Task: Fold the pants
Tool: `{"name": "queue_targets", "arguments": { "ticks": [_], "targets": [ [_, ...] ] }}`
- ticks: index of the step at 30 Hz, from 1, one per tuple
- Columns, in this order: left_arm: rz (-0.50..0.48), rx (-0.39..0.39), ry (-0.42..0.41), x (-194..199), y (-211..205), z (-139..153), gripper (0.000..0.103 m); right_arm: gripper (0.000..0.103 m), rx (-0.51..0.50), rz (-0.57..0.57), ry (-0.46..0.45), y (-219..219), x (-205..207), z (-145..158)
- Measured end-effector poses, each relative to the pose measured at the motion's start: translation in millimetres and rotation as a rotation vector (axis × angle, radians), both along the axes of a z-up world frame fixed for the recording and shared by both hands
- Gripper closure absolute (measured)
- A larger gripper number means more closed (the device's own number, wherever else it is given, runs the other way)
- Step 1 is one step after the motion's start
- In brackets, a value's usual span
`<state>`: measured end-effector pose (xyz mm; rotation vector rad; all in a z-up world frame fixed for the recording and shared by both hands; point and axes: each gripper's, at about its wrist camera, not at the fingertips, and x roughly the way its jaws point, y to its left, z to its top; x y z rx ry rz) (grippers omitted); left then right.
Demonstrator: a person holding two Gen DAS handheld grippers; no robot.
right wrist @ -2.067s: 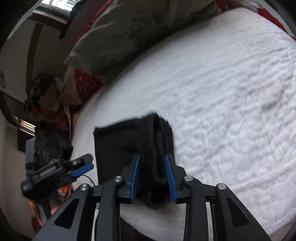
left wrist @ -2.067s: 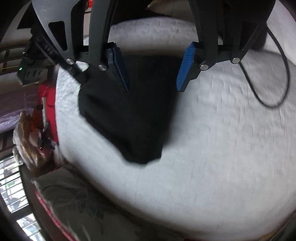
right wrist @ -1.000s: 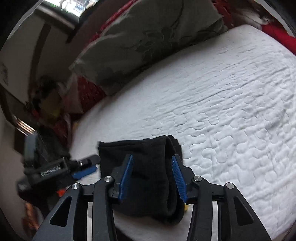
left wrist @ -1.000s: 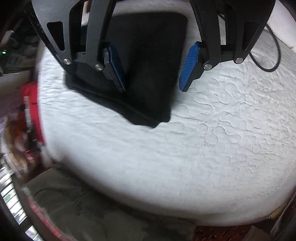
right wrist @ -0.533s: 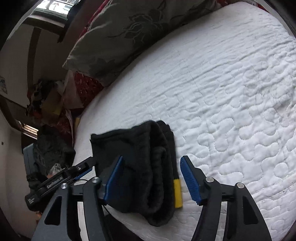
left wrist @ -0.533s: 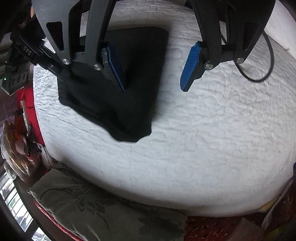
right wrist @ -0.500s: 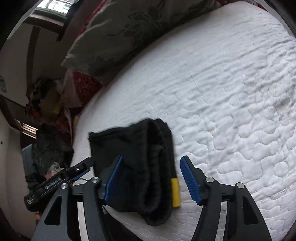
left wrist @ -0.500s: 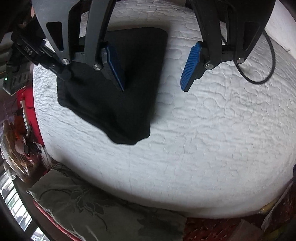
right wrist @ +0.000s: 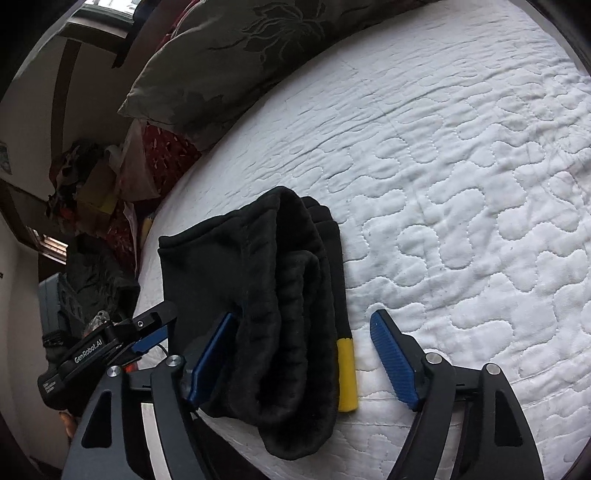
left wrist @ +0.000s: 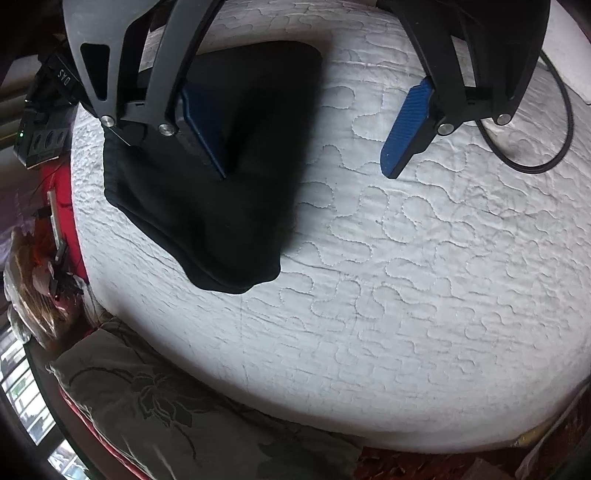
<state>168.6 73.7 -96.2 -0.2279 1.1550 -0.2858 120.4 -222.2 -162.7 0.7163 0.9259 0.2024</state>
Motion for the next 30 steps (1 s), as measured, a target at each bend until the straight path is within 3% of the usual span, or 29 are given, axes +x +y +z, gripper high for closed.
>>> {"name": "queue_targets", "arguments": {
  "ticks": [3, 5, 7, 14, 15, 16, 17, 18, 22, 24, 30],
  "targets": [
    [0.003, -0.005, 0.002, 1, -1, -3, 0.016, 0.021, 0.014, -0.007, -0.006, 3, -3, -2],
    [0.011, 0.014, -0.005, 2, -3, -4, 0.007, 0.018, 0.016, -0.006, -0.009, 4, -4, -2],
    [0.011, 0.012, -0.007, 5, -8, -7, 0.005, 0.016, 0.011, -0.006, -0.012, 5, -4, -2],
    [-0.02, -0.091, 0.036, 12, -8, -17, 0.002, 0.013, 0.007, -0.019, 0.0, 10, -1, 1],
    [-0.038, -0.123, 0.049, 14, -11, -18, 0.004, 0.014, 0.006, -0.029, 0.01, 11, 0, 2],
    [-0.066, -0.169, 0.068, 15, -15, -19, 0.019, 0.016, 0.001, -0.033, 0.016, 11, 2, 2],
    [-0.093, -0.233, 0.1, 17, -19, -20, 0.052, 0.03, -0.012, -0.033, 0.018, 14, 4, 4],
    [-0.116, -0.305, 0.157, 19, -22, -24, 0.056, 0.039, -0.012, -0.023, 0.015, 16, 5, 5],
    [-0.08, -0.367, 0.183, 22, -14, -26, 0.064, 0.056, -0.035, -0.018, 0.023, 20, 8, 7],
    [-0.078, -0.412, 0.187, 22, -8, -23, 0.068, 0.062, 0.005, -0.024, 0.023, 15, 6, 9],
    [-0.074, -0.342, 0.021, 39, 0, 27, 0.068, 0.069, 0.008, 0.012, -0.027, 29, 20, 35]
  ]
}}
